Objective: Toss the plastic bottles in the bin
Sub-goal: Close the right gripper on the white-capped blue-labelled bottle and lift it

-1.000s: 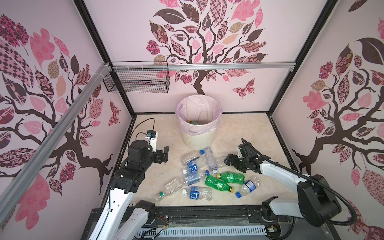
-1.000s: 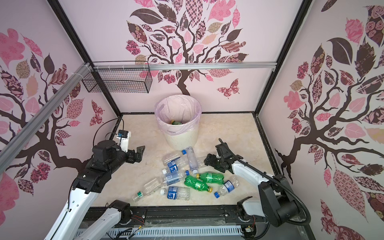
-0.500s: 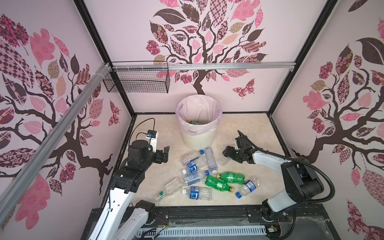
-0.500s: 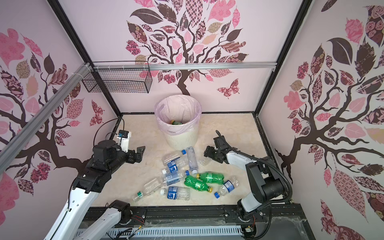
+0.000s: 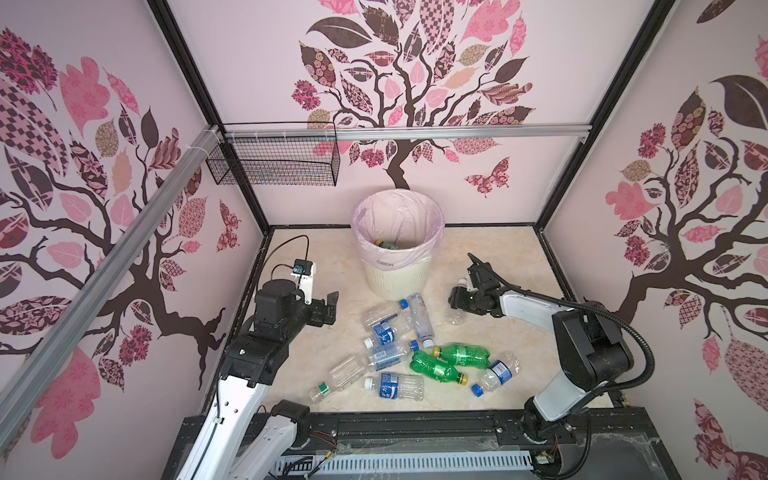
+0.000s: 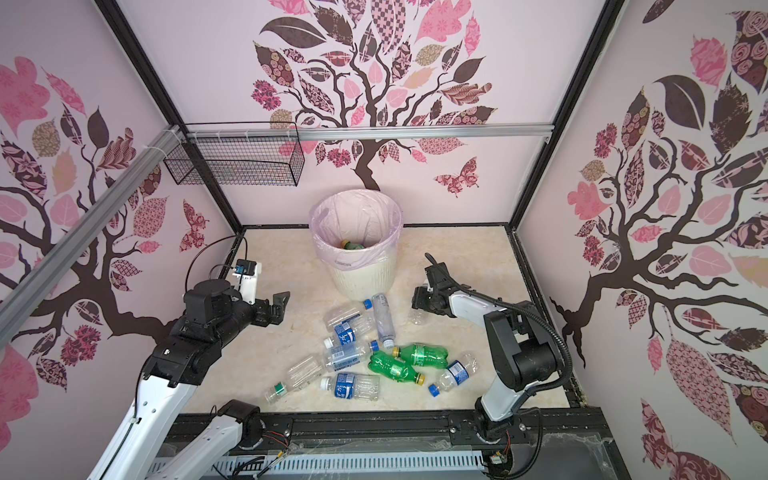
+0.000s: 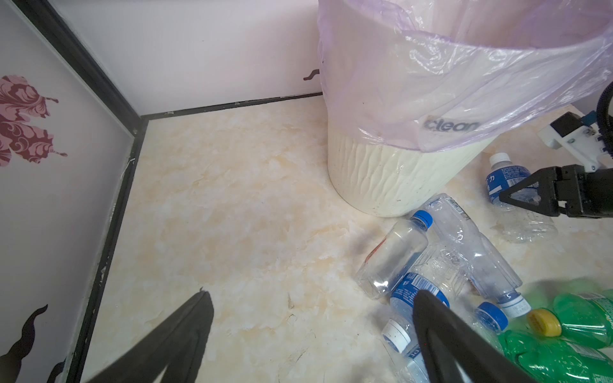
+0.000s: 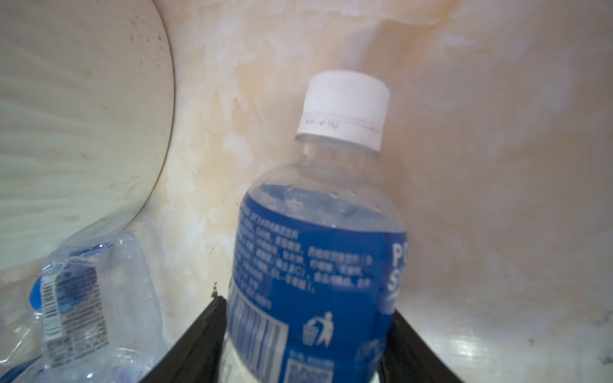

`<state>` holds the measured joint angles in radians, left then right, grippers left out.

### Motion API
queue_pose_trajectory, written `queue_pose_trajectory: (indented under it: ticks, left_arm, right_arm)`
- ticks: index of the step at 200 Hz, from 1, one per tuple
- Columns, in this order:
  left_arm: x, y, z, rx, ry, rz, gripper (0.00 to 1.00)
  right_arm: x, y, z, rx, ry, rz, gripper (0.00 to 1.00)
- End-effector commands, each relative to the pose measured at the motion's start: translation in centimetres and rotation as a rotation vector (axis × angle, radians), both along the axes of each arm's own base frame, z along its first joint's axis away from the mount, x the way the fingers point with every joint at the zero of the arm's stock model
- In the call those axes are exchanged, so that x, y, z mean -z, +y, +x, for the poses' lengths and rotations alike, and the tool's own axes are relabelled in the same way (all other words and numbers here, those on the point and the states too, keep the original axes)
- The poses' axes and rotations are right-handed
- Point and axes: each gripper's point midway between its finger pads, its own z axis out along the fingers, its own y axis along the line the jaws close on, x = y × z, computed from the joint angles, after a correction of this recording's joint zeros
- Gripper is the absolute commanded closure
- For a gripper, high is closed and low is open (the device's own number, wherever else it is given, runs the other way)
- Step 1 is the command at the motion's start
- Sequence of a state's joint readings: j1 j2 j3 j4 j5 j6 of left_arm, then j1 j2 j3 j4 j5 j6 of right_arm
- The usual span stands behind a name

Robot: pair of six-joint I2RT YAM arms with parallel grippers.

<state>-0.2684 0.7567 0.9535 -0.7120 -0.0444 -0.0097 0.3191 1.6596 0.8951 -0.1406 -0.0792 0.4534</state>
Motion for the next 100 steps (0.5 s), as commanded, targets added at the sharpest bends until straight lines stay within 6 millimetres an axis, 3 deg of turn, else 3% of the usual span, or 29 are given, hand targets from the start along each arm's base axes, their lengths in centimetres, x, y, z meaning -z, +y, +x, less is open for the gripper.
queue_pose_trajectory:
  ticks: [1,47,100]
  left_arm:
    - [-0.8,0.1,0.0,-0.009,-0.021,-0.016,0.02]
    - [-0.7,0.2,-0.1,-0.018,-0.02,-0.017,0.02]
    - [-0.1,0.4,0.0,-0.034,-0.022,-0.027,0.02]
  right_arm:
    - [2.2,-2.3,-1.2,0.0,0.071,-0.143,0.39]
    - [1.4,-3.3,-1.1,0.002,0.045,-0.204,0.45]
    - [-3.2,-3.4,-0.6,-0.008,-0.06,-0.197,0.5]
